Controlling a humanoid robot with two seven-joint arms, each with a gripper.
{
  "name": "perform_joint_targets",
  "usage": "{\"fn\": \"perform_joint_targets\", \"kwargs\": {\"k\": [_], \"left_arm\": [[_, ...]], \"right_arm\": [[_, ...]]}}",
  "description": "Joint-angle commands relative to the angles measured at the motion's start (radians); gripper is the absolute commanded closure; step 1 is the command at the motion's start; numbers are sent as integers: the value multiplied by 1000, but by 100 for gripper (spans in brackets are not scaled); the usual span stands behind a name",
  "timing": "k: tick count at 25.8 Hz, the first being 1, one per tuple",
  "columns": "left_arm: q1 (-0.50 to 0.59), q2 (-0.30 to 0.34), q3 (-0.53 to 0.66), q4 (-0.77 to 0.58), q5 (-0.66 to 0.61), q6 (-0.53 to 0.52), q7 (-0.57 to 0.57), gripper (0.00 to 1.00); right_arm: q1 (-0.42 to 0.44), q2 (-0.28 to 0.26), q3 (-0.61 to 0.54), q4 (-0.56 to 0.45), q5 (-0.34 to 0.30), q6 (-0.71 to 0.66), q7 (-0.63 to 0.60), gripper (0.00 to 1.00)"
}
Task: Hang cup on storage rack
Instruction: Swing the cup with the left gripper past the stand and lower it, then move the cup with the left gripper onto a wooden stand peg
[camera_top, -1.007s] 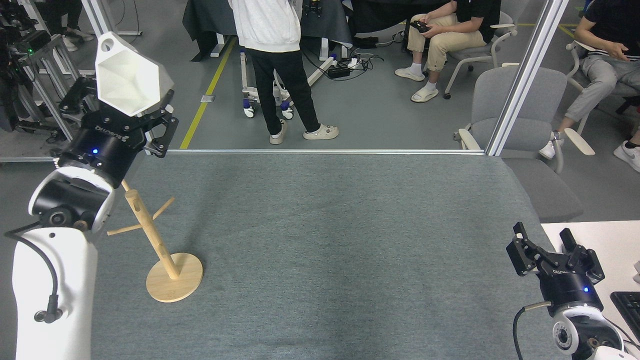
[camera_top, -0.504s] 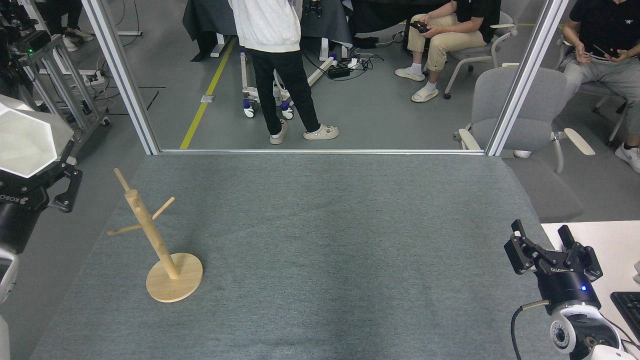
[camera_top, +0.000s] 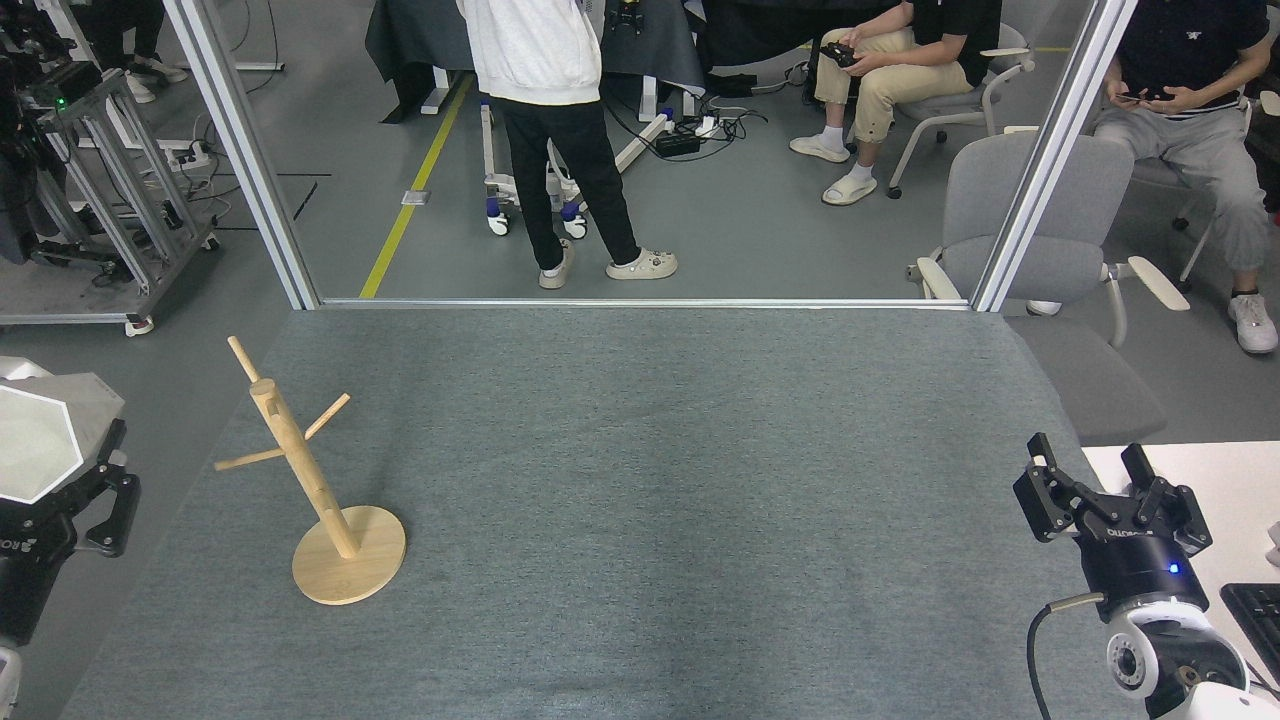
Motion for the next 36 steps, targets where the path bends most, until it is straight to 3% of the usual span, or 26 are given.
{"fn": "perform_joint_targets", "kwargs": {"k": [1, 7, 19, 36], "left_arm": [[10, -27, 1, 61, 0, -58, 58, 76], [51, -44, -25, 90, -6, -96, 104, 76], [56, -44, -133, 202, -61, -56, 114, 79], [40, -18, -134, 228, -135, -58, 101, 79]], "right_arm": [[-13, 3, -2, 0, -1, 5, -1, 1], [-16, 3, -2, 0, -3, 9, -1, 1], [-22, 0, -2, 0, -3, 11, -1, 1], [-22, -2, -1, 0, -3, 9, -1, 1]]}}
